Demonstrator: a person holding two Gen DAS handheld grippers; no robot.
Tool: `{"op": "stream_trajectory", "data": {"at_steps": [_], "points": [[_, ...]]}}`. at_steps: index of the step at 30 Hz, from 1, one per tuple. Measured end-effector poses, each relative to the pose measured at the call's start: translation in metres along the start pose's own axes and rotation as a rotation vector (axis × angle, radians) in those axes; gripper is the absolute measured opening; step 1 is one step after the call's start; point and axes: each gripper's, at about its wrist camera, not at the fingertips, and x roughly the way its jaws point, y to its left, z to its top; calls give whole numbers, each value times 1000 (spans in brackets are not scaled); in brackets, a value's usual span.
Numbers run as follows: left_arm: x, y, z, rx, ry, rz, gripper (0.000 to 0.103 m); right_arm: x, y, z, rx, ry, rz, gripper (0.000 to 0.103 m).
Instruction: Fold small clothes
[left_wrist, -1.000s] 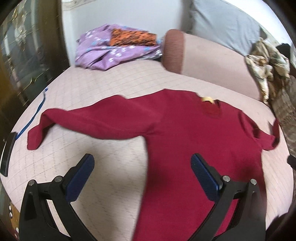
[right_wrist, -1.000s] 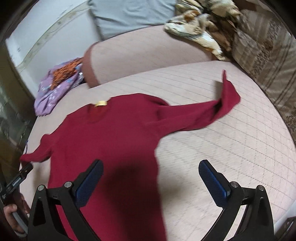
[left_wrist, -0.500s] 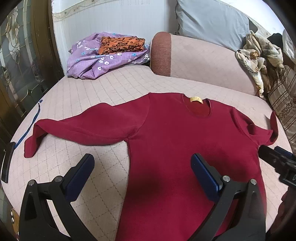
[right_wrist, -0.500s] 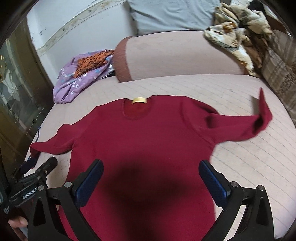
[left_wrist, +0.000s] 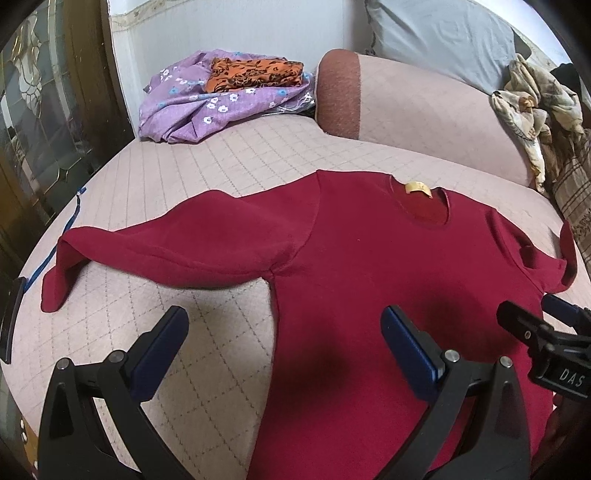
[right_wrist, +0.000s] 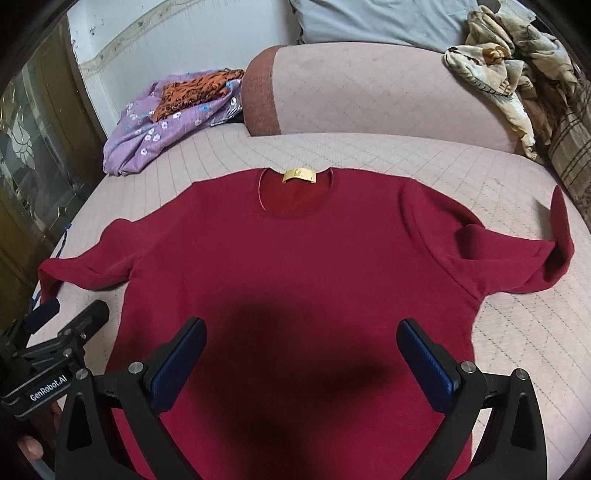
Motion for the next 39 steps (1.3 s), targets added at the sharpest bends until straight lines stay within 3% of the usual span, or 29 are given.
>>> {"op": "stream_trajectory", "data": {"at_steps": [7, 27, 34, 39], "points": [[11, 11, 3, -21, 23, 2, 103, 12, 7, 2, -34, 7, -32, 103], [18, 72, 15, -141, 43, 34, 103, 34, 30, 12, -81, 21, -3, 102], [15, 136, 22, -331, 48, 1, 103, 39, 39, 10, -94, 38, 21, 102], [17, 197, 17, -548, 38, 12, 103, 42, 40, 10, -84, 49, 41, 102]]}}
